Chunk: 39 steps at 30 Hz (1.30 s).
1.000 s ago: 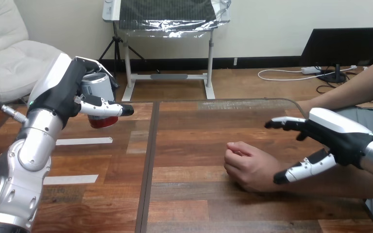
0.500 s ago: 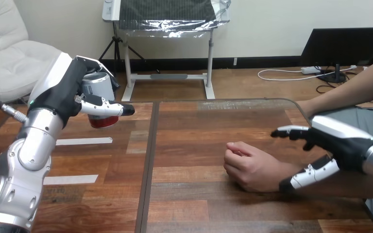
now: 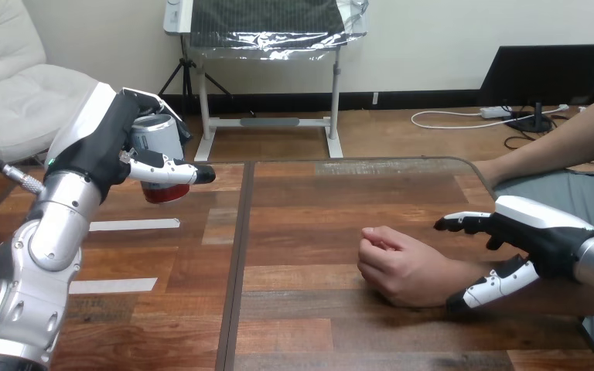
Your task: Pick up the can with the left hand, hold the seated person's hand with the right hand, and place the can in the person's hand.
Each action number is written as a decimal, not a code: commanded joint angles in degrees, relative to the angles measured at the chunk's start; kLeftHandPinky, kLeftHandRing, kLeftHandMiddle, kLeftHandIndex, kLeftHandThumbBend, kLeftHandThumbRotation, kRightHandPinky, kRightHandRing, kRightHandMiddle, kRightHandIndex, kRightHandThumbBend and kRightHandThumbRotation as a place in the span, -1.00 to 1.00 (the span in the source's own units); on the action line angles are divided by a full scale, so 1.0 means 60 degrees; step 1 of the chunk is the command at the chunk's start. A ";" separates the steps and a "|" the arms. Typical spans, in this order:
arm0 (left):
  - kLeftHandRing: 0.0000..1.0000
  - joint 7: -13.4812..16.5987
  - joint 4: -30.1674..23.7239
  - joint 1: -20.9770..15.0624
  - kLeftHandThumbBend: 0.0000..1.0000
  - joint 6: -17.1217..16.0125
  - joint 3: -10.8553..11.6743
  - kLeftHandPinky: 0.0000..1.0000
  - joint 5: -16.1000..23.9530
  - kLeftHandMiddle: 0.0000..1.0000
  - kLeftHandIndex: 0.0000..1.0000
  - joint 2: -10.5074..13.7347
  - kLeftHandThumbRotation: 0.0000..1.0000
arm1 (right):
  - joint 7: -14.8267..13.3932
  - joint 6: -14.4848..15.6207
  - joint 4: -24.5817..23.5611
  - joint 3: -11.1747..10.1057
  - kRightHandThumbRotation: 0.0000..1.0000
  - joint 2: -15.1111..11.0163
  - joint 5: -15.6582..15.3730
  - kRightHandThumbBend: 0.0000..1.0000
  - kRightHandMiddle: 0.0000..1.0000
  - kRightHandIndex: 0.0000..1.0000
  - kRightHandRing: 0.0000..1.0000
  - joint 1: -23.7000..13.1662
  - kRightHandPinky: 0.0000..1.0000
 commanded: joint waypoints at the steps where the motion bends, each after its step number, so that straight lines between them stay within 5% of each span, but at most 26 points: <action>1: -0.31 0.0018 -0.0494 -0.0363 0.58 -0.0141 0.0378 -0.37 -0.0067 -0.20 -0.18 0.0078 -1.00 | -0.0227 0.0251 0.0259 0.0173 -0.10 -0.0107 -0.0235 1.00 0.85 0.83 0.85 -0.0689 0.60; 21: -0.31 -0.0091 -0.0568 -0.0291 0.60 -0.0082 0.0463 -0.37 0.0015 -0.20 -0.18 0.0081 -1.00 | -0.0102 0.0496 0.1016 0.0761 -0.30 -0.0032 -0.0694 1.00 0.83 0.81 0.80 -0.1108 0.49; 26: -0.29 -0.0125 -0.0594 -0.0283 0.59 -0.0036 0.0467 -0.36 0.0033 -0.19 -0.18 0.0086 -1.00 | 0.0019 0.0832 0.1168 0.0879 -0.47 0.0053 -0.0719 1.00 0.82 0.80 0.71 -0.1150 0.36; 39: -0.32 -0.0156 -0.0584 -0.0284 0.58 -0.0006 0.0524 -0.38 -0.0020 -0.20 -0.18 0.0084 -1.00 | -0.0166 0.0630 0.1726 0.1275 -0.74 0.0128 -0.0830 1.00 0.76 0.76 0.58 -0.1190 0.23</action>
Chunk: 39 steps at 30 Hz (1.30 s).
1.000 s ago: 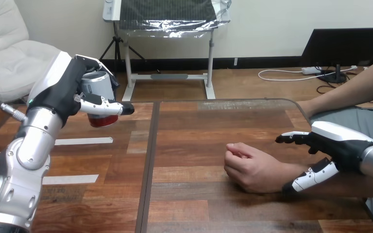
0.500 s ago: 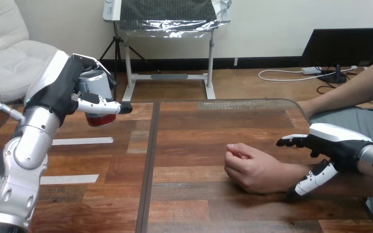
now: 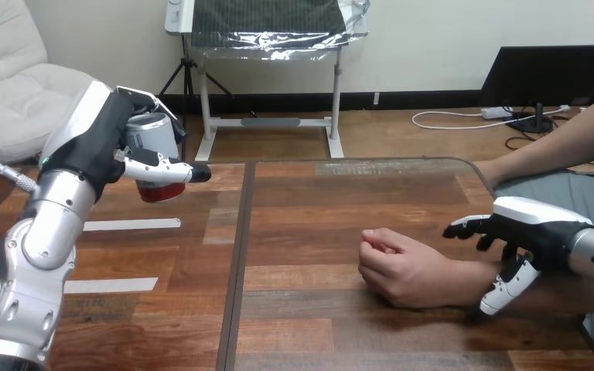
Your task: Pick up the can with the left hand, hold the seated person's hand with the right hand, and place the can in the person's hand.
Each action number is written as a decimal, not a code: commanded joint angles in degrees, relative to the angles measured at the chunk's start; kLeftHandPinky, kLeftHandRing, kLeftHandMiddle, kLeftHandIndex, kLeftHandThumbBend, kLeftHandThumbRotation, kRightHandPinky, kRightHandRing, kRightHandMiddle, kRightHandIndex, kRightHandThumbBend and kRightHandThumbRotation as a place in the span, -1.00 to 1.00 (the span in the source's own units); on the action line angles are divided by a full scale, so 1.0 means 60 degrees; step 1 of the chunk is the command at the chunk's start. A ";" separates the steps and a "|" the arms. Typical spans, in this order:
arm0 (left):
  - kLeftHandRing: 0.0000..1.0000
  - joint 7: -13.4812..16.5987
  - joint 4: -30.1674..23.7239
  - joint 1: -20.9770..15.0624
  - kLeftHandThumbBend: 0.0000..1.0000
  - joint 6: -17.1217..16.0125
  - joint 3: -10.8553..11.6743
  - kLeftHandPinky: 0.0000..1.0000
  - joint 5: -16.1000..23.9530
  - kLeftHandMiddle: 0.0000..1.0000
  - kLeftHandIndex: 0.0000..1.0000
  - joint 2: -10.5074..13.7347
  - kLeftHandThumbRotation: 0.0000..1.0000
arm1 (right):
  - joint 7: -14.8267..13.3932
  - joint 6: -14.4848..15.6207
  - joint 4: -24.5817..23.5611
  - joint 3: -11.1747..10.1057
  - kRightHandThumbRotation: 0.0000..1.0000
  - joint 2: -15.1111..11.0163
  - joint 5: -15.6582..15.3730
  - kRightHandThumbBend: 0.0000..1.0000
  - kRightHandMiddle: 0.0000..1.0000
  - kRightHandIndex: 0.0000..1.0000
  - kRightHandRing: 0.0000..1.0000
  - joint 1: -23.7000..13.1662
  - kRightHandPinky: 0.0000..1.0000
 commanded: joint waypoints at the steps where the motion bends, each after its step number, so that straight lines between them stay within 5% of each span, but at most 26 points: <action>1: -0.32 0.0035 -0.0537 -0.0298 0.58 -0.0061 0.0339 -0.38 -0.0048 -0.20 -0.18 0.0082 -1.00 | -0.0132 0.0137 0.0605 0.0253 -0.75 0.0135 -0.0138 1.00 0.76 0.75 0.58 -0.0121 0.22; 39: -0.34 0.0069 -0.0278 -0.0439 0.56 -0.0206 0.0398 -0.42 -0.0103 -0.21 -0.18 0.0101 -1.00 | -0.0474 0.0335 0.0370 0.1362 -0.77 0.0410 -0.0884 1.00 0.63 0.67 0.44 0.0291 0.04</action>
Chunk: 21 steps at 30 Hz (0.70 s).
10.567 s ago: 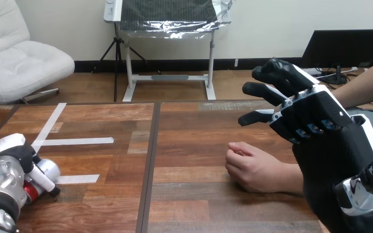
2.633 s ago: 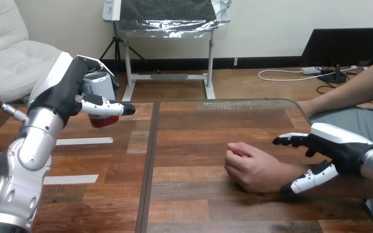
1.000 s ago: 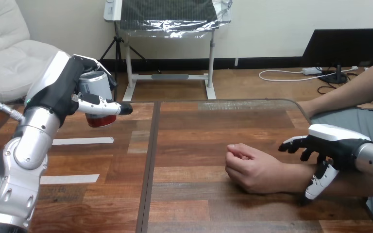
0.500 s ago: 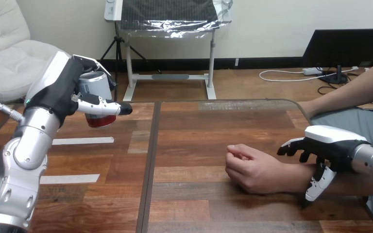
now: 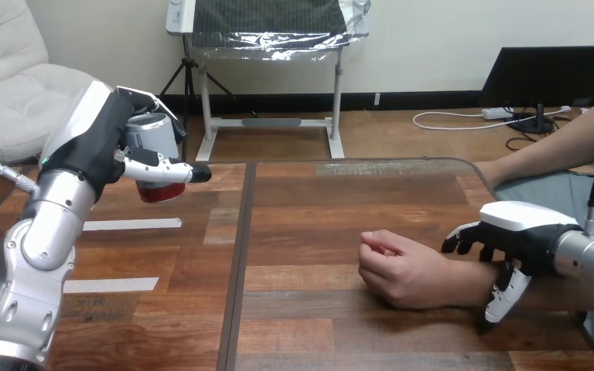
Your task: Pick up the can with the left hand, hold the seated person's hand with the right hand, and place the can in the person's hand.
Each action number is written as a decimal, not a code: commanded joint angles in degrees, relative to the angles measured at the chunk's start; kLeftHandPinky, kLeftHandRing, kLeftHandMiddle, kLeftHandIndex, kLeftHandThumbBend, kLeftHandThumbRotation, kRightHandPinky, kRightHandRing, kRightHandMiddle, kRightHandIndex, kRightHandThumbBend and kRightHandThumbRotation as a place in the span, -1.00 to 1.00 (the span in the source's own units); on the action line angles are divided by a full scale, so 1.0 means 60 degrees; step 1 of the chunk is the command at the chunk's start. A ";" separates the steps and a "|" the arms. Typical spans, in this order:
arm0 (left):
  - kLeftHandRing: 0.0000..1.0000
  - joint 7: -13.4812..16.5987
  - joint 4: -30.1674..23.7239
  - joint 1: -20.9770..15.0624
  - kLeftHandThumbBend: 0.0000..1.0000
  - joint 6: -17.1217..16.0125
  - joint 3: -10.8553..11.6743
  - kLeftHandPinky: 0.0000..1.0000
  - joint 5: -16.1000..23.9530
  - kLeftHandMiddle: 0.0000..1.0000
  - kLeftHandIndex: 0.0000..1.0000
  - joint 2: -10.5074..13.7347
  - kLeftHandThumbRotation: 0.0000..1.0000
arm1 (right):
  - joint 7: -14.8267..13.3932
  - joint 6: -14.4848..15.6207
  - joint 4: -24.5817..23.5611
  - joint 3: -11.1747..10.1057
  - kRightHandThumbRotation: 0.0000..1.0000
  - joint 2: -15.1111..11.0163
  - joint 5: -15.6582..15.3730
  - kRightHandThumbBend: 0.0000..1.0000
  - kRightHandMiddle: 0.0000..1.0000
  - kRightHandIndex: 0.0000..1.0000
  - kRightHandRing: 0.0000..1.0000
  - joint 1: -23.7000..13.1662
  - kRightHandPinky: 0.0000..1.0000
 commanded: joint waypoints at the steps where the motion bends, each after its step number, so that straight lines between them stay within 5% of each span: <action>1: -0.34 0.0069 -0.0277 -0.0468 0.55 -0.0094 0.0373 -0.42 -0.0092 -0.21 -0.18 0.0087 -1.00 | 0.0130 0.0137 0.0289 0.0381 -0.77 0.0371 -0.0107 1.00 0.64 0.66 0.45 0.0547 0.05; 18: -0.34 0.0095 -0.0294 -0.0493 0.55 -0.0164 0.0333 -0.41 -0.0050 -0.21 -0.19 0.0076 -1.00 | -0.0242 0.0001 0.0102 0.0712 -0.68 0.0461 -0.0462 1.00 0.59 0.58 0.56 0.0681 0.22; 21: -0.34 0.0072 -0.0336 -0.0508 0.56 -0.0070 0.0322 -0.42 -0.0020 -0.21 -0.19 0.0085 -1.00 | -0.0444 -0.0161 0.0071 0.0895 -0.65 0.0532 -0.0584 1.00 0.49 0.48 0.43 0.0694 0.14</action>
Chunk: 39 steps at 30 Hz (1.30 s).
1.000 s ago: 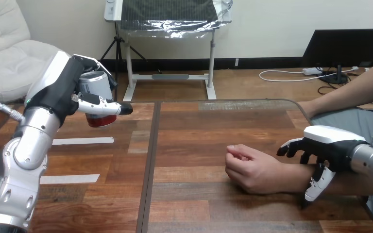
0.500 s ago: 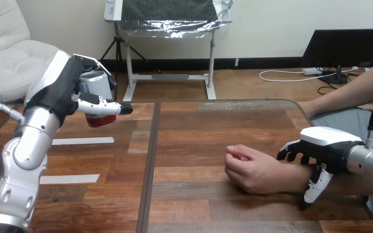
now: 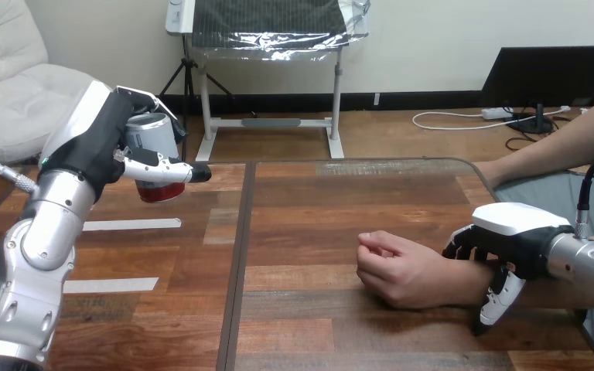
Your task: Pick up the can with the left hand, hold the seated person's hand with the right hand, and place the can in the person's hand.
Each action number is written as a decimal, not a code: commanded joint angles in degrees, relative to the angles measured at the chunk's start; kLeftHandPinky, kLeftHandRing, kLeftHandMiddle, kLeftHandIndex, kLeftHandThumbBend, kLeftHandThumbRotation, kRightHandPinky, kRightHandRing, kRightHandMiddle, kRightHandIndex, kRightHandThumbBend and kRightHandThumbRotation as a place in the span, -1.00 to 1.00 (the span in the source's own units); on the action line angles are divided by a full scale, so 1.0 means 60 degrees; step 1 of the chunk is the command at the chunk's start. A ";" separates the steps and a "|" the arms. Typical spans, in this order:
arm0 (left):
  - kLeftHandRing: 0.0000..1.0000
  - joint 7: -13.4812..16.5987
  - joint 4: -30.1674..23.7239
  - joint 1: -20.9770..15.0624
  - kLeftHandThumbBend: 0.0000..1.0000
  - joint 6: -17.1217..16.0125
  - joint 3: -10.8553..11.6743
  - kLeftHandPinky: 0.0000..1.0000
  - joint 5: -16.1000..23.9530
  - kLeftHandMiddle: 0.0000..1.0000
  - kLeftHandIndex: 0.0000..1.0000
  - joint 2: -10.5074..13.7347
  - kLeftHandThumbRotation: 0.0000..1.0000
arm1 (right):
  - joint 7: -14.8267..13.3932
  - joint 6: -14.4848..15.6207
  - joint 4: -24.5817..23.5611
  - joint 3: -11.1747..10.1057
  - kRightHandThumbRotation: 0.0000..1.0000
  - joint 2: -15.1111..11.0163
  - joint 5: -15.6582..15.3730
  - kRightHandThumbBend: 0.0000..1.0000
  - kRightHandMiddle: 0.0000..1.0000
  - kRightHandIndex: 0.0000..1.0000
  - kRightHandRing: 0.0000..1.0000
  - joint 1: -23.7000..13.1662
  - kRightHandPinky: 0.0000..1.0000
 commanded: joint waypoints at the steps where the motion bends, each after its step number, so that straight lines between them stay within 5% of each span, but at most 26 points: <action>1: -0.34 0.0070 -0.0337 -0.0510 0.56 -0.0065 0.0315 -0.42 -0.0020 -0.21 -0.19 0.0087 -1.00 | -0.0052 -0.0148 0.0288 0.0530 -0.64 0.0525 -0.0221 1.00 0.48 0.47 0.42 0.0658 0.14; 21: -0.34 0.0123 -0.0233 -0.0496 0.57 -0.0284 0.0367 -0.41 -0.0082 -0.22 -0.19 0.0106 -1.00 | -0.0090 -0.0164 0.0336 0.0735 -0.78 0.0670 -0.0290 0.72 0.13 0.21 0.01 0.0614 -0.13; 39: -0.33 0.0136 -0.0254 -0.0501 0.57 -0.0195 0.0374 -0.40 -0.0069 -0.21 -0.19 0.0086 -1.00 | -0.0094 -0.0163 0.0361 0.0635 -0.93 0.0726 -0.0058 0.70 -0.11 -0.03 -0.28 0.0638 -0.42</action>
